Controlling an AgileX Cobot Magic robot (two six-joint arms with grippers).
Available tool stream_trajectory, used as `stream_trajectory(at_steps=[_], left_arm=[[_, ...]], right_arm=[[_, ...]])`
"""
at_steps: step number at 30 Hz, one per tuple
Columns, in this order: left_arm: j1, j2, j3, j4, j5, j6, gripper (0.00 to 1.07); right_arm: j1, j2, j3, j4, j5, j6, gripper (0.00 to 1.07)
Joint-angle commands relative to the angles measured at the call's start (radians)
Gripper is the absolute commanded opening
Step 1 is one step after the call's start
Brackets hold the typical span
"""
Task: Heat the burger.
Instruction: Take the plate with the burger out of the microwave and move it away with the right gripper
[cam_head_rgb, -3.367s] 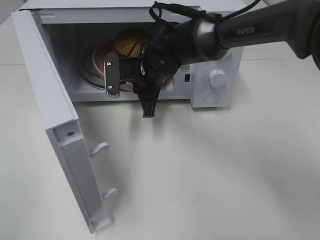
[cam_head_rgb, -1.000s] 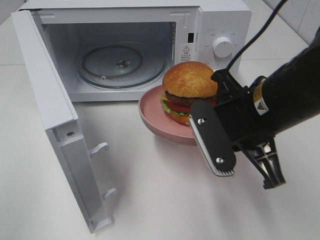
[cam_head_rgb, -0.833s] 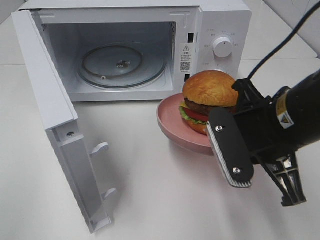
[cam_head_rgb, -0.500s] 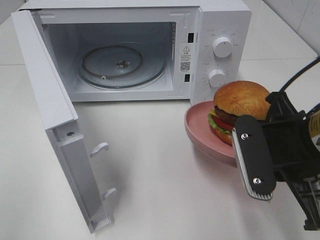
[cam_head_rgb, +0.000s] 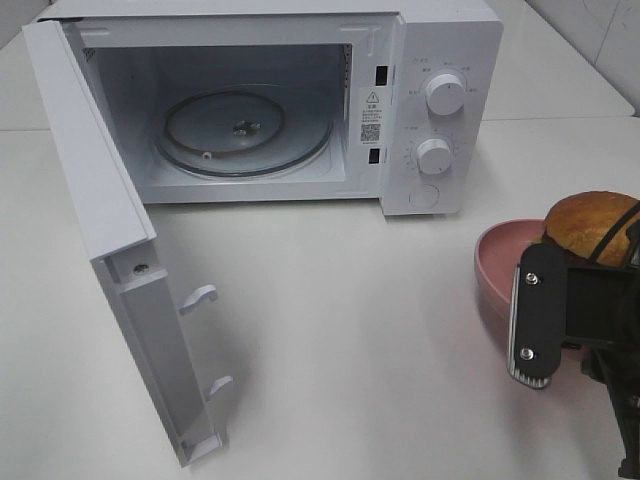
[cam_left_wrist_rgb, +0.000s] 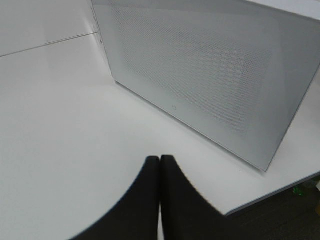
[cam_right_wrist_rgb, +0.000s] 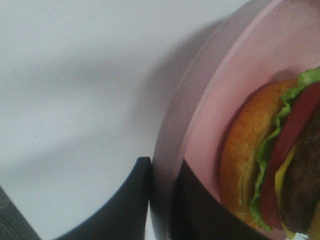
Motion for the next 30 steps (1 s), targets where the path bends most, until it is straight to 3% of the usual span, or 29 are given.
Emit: stream_trajectory(at_steps=[1,9,17,23,26,30], left_arm=[[0.002,-0.02,0.002,-0.002,-0.012,-0.007,0.0],[0.002,-0.02,0.002,-0.002,-0.012,-0.007,0.0],[0.002,-0.02,0.002,-0.002,-0.012,-0.007,0.0],[0.002,-0.02,0.002,-0.002,-0.012,-0.007,0.0],[0.002,-0.02,0.002,-0.002,-0.012,-0.007,0.0],[0.002,-0.02,0.002,-0.002,-0.012,-0.007,0.0]], right_arm=[[-0.052,0.074,-0.003,-0.095,-0.042,0.095,0.0],[-0.186,0.233,-0.053,-0.117,-0.128,0.165,0.0],[-0.21,0.356,-0.132,-0.136,-0.157,0.198,0.0],[-0.21,0.358,-0.155,-0.101,-0.188,0.218,0.01],[-0.21,0.358,-0.164,-0.065,-0.188,0.218,0.05],[-0.21,0.358,-0.165,-0.008,-0.198,0.218,0.18]])
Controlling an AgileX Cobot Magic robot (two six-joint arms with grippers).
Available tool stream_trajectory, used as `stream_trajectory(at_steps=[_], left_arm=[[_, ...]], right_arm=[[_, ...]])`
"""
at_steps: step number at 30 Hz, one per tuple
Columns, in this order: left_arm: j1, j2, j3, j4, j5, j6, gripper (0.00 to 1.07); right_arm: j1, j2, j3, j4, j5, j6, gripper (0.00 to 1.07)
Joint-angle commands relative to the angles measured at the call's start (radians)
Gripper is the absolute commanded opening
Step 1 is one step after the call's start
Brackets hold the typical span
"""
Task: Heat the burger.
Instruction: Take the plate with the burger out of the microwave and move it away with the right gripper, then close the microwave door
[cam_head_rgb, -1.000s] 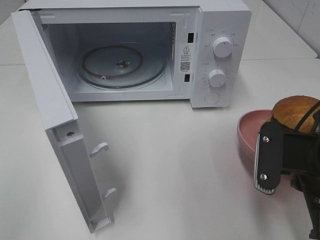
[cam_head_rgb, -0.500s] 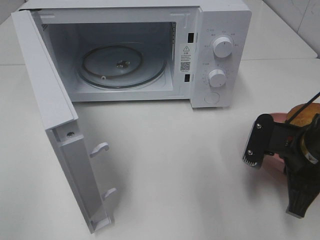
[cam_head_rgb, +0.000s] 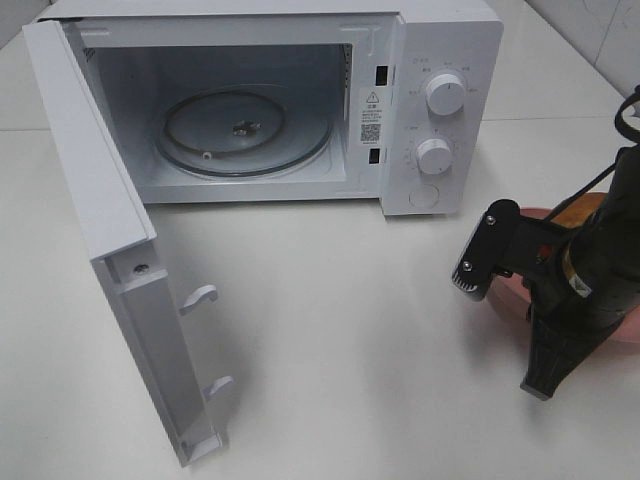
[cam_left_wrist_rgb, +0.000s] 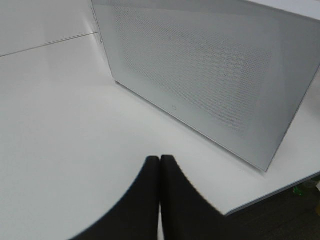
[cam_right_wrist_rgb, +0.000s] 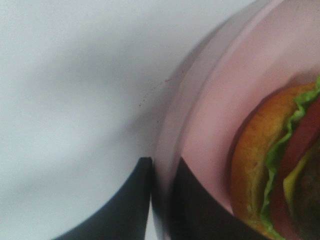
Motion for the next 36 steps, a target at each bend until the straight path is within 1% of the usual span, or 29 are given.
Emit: stream_trajectory(at_steps=[1,2,3,4,5,6,12,16,17,19,22,24,27,28,29,32,34,36], left_arm=[[0.002,-0.02,0.002,-0.002,-0.012,-0.007,0.0],[0.002,-0.02,0.002,-0.002,-0.012,-0.007,0.0],[0.002,-0.02,0.002,-0.002,-0.012,-0.007,0.0],[0.002,-0.02,0.002,-0.002,-0.012,-0.007,0.0],[0.002,-0.02,0.002,-0.002,-0.012,-0.007,0.0],[0.002,-0.02,0.002,-0.002,-0.012,-0.007,0.0],[0.002,-0.02,0.002,-0.002,-0.012,-0.007,0.0],[0.002,-0.02,0.002,-0.002,-0.012,-0.007,0.0],[0.002,-0.02,0.002,-0.002,-0.012,-0.007,0.0],[0.002,-0.02,0.002,-0.002,-0.012,-0.007,0.0],[0.002,-0.02,0.002,-0.002,-0.012,-0.007,0.0],[0.002,-0.02,0.002,-0.002,-0.012,-0.007,0.0],[0.002,-0.02,0.002,-0.002,-0.012,-0.007,0.0],[0.002,-0.02,0.002,-0.002,-0.012,-0.007,0.0],[0.002,-0.02,0.002,-0.002,-0.012,-0.007,0.0],[0.002,-0.02,0.002,-0.002,-0.012,-0.007,0.0],[0.002,-0.02,0.002,-0.002,-0.012,-0.007,0.0],[0.002,-0.02,0.002,-0.002,-0.012,-0.007,0.0]], right_arm=[[-0.006,-0.001,-0.006,0.033,-0.009,0.011,0.22],[-0.006,-0.001,-0.006,0.033,-0.009,0.011,0.22],[-0.006,-0.001,-0.006,0.054,-0.009,0.011,0.3],[-0.006,-0.001,-0.006,0.054,-0.009,0.011,0.3],[-0.006,-0.002,-0.006,0.073,-0.009,0.011,0.37],[-0.006,-0.003,-0.006,0.085,-0.009,0.011,0.4],[-0.004,-0.032,-0.006,0.151,-0.009,0.011,0.41],[-0.004,-0.099,-0.013,0.218,-0.008,0.011,0.41],[-0.004,-0.099,-0.013,0.218,-0.008,0.011,0.41],[-0.004,-0.157,-0.042,0.286,0.032,0.011,0.42],[-0.004,-0.169,-0.054,0.305,0.049,0.011,0.43],[-0.004,-0.2,-0.114,0.385,0.13,0.013,0.5],[-0.004,-0.204,-0.134,0.407,0.155,0.02,0.53],[-0.004,-0.204,-0.178,0.433,0.209,0.067,0.58],[-0.004,-0.204,-0.214,0.437,0.263,0.112,0.63],[-0.005,-0.204,-0.234,0.437,0.288,0.134,0.66],[-0.008,-0.204,-0.303,0.429,0.373,0.181,0.76],[-0.008,-0.204,-0.318,0.421,0.39,0.185,0.78]])
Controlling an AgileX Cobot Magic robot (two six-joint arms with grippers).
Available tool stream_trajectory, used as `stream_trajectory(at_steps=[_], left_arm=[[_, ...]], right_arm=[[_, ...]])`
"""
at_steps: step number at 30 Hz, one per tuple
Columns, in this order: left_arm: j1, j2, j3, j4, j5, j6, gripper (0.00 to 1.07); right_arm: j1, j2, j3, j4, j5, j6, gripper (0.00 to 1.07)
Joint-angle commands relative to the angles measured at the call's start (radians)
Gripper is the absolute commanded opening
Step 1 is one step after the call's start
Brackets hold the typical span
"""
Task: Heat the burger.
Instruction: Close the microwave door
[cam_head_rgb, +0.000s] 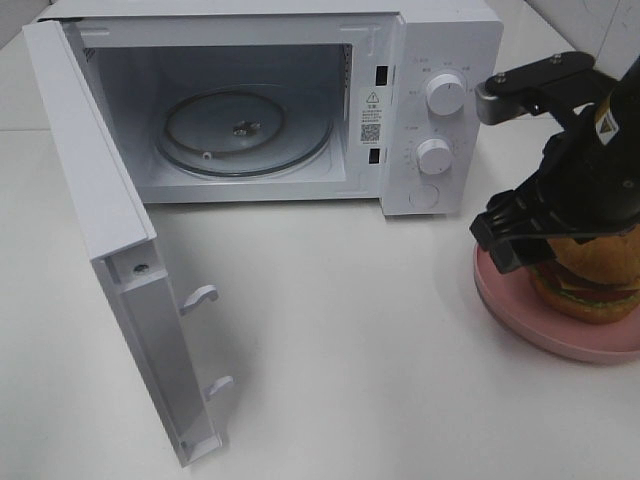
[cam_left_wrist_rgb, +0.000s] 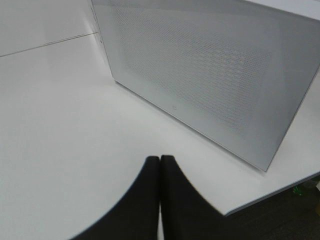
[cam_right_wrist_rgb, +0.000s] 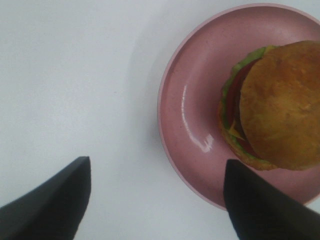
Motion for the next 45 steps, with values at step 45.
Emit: stream_trajectory(at_steps=[45], left_arm=[[0.002,-0.02,0.002,-0.002,-0.013,-0.007,0.0]], right_arm=[[-0.248,-0.886,0.186,0.015,0.307,0.0,0.76]])
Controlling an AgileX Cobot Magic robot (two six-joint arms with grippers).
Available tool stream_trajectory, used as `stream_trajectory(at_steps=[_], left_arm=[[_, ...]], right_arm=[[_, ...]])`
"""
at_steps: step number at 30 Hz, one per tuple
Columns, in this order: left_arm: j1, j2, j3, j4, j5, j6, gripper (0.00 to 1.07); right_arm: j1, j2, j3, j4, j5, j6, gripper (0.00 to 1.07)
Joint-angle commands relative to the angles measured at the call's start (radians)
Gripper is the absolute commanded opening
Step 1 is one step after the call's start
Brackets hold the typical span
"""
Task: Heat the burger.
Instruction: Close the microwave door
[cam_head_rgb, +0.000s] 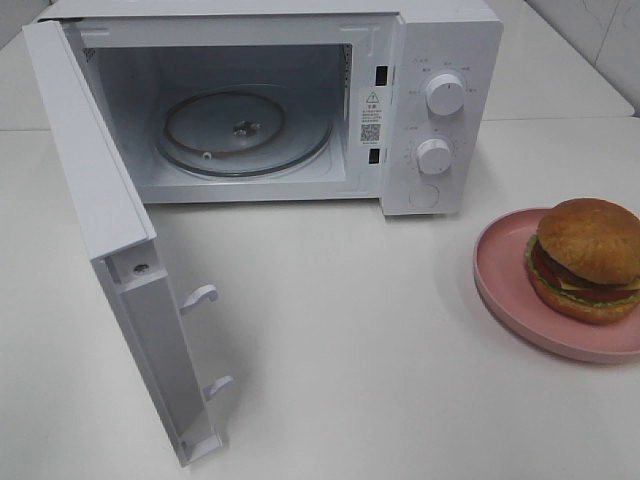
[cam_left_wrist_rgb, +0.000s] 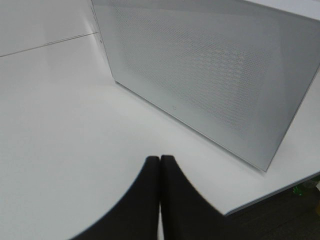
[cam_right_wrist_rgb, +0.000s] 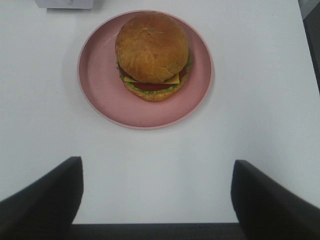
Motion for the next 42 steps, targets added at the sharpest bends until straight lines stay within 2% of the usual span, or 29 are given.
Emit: stream_trajectory(at_steps=[1,4,6,12,19,21,31,42], left_arm=[[0.002,-0.02,0.002,-0.002,-0.013,-0.007,0.0],[0.002,-0.02,0.002,-0.002,-0.013,-0.007,0.0],[0.002,-0.02,0.002,-0.002,-0.013,-0.007,0.0],[0.002,-0.02,0.002,-0.003,-0.013,-0.007,0.0],[0.002,-0.02,0.002,-0.003,-0.013,-0.007,0.0],[0.002,-0.02,0.002,-0.003,-0.013,-0.007,0.0],[0.002,-0.02,0.002,-0.003,-0.013,-0.007,0.0],[0.002,-0.019,-0.021,-0.016,-0.058,-0.007,0.0]], right_arm=[[-0.001,-0.05,0.025,0.0,-0.009,-0.008,0.76],[-0.001,-0.193,0.101,0.002,-0.036,-0.01,0.76],[-0.001,-0.223,0.119,0.006,-0.044,-0.014,0.76],[-0.001,-0.436,0.199,0.115,-0.13,-0.138,0.76],[-0.001,-0.544,0.204,0.175,-0.145,-0.208,0.75],[-0.001,-0.588,0.204,0.176,-0.144,-0.207,0.72],[-0.001,-0.622,0.231,0.183,-0.069,-0.222,0.62],[-0.001,-0.622,0.231,0.183,-0.069,-0.222,0.61]])
